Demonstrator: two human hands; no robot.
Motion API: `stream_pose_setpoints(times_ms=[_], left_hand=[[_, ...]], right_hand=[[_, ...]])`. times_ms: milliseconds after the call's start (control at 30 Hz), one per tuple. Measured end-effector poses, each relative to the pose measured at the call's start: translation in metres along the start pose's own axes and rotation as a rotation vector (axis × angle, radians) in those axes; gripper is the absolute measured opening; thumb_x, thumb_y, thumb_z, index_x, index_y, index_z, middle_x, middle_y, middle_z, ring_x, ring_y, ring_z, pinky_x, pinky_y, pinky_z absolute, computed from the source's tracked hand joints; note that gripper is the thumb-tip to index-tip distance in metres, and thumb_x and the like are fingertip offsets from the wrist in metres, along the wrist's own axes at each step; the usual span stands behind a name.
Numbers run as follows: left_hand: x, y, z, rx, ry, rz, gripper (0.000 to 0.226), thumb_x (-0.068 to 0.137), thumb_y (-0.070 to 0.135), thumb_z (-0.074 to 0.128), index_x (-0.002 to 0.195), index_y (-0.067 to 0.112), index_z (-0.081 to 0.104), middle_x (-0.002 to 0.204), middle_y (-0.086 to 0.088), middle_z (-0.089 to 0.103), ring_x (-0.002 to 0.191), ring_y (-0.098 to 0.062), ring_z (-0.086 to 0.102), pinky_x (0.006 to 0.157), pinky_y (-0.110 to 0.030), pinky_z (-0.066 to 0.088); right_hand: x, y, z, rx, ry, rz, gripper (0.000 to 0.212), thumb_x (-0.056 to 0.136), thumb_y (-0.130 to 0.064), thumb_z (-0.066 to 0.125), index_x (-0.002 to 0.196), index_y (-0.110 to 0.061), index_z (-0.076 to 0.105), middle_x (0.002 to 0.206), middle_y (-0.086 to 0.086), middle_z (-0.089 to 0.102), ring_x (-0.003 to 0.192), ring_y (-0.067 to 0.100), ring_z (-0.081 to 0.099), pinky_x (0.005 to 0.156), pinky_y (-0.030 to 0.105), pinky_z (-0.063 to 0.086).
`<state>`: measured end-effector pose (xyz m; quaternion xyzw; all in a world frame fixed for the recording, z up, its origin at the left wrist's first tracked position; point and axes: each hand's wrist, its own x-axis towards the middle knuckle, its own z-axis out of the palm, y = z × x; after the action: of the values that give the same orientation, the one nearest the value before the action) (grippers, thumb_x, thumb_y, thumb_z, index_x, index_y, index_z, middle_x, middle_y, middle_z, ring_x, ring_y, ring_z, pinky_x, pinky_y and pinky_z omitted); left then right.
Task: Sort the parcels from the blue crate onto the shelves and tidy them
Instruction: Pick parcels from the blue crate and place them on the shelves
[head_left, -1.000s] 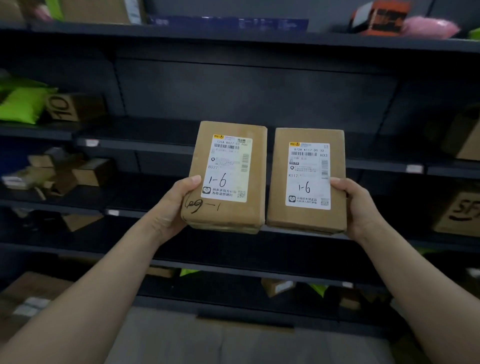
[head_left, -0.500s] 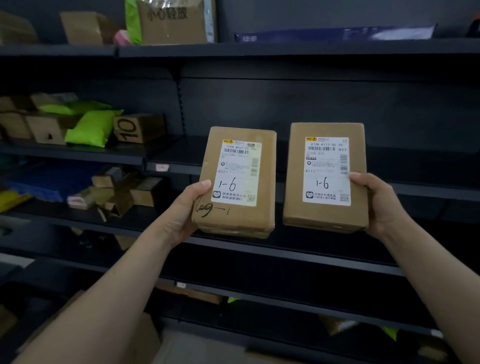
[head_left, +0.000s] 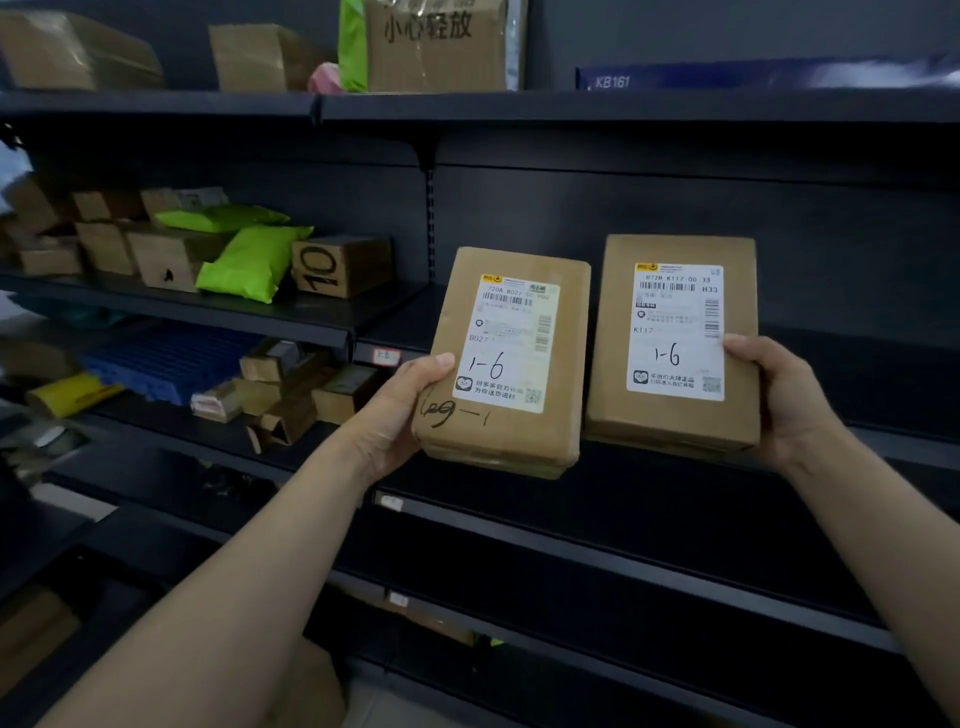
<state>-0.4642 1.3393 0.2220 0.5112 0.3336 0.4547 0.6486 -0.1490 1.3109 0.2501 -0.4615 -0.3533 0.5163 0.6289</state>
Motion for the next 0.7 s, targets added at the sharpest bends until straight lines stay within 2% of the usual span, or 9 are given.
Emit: stream_pose_setpoints(times_ms=[67,100,167,300,400,467,533,700], left_hand=[[0.008,0.003,-0.008,0.002,0.006,0.0,0.032,0.082,0.038,0.051,0.091,0.022,0.077,0.107,-0.01,0.071,0.091,-0.021,0.067,0.087,-0.035,0.051],[0.012,0.005,-0.013,-0.011,0.007,-0.003,0.032,0.082,0.038,0.051,0.091,0.021,0.077,0.108,-0.01,0.07,0.091,-0.021,0.067,0.087,-0.035,0.051],[0.022,0.009,-0.026,-0.025,0.011,0.002,0.032,0.083,0.038,0.052,0.095,0.02,0.076,0.11,-0.011,0.069,0.093,-0.022,0.067,0.087,-0.036,0.052],[0.049,0.02,-0.056,-0.015,0.002,-0.006,0.04,0.09,0.041,0.05,0.119,0.017,0.061,0.115,-0.01,0.068,0.098,-0.023,0.065,0.087,-0.038,0.051],[0.074,0.034,-0.08,0.049,-0.034,-0.036,0.041,0.091,0.045,0.043,0.119,0.021,0.061,0.112,-0.006,0.069,0.092,-0.019,0.067,0.077,-0.035,0.053],[0.093,0.044,-0.096,0.089,-0.047,-0.061,0.043,0.091,0.047,0.043,0.12,0.022,0.061,0.113,-0.006,0.069,0.097,-0.022,0.065,0.081,-0.037,0.051],[0.114,0.054,-0.109,0.115,-0.041,-0.093,0.04,0.091,0.048,0.045,0.116,0.023,0.063,0.11,-0.006,0.07,0.097,-0.023,0.064,0.084,-0.04,0.05],[0.158,0.07,-0.123,0.134,-0.013,-0.214,0.032,0.088,0.049,0.05,0.095,0.023,0.067,0.088,-0.003,0.074,0.081,-0.021,0.066,0.072,-0.037,0.049]], right_hand=[[0.01,0.001,0.01,0.01,-0.015,0.006,0.024,0.094,-0.024,0.047,0.106,-0.015,0.066,0.089,0.004,0.077,0.072,0.021,0.074,0.058,0.034,0.059],[0.016,0.001,0.015,0.009,-0.011,0.002,0.024,0.094,-0.024,0.047,0.105,-0.015,0.066,0.088,0.003,0.077,0.071,0.021,0.074,0.058,0.034,0.059],[0.027,0.002,0.024,-0.014,0.007,-0.02,0.024,0.093,-0.024,0.048,0.108,-0.016,0.066,0.09,0.003,0.077,0.073,0.02,0.074,0.067,0.036,0.057],[0.049,0.002,0.043,-0.03,0.049,-0.031,0.023,0.092,-0.027,0.051,0.105,-0.018,0.067,0.093,0.004,0.076,0.074,0.021,0.074,0.079,0.042,0.053],[0.062,0.006,0.061,-0.008,0.077,-0.055,0.021,0.093,-0.025,0.05,0.101,-0.017,0.067,0.09,0.004,0.077,0.073,0.021,0.074,0.078,0.042,0.053],[0.07,0.009,0.073,0.003,0.106,-0.063,0.02,0.093,-0.026,0.051,0.103,-0.017,0.066,0.09,0.004,0.077,0.074,0.021,0.074,0.075,0.041,0.054],[0.078,0.011,0.081,0.011,0.135,-0.073,0.02,0.093,-0.027,0.052,0.105,-0.018,0.065,0.091,0.004,0.077,0.075,0.022,0.074,0.072,0.04,0.055],[0.093,0.009,0.086,-0.034,0.199,-0.053,0.017,0.092,-0.034,0.054,0.099,-0.023,0.066,0.085,0.002,0.077,0.071,0.022,0.073,0.074,0.041,0.052]])
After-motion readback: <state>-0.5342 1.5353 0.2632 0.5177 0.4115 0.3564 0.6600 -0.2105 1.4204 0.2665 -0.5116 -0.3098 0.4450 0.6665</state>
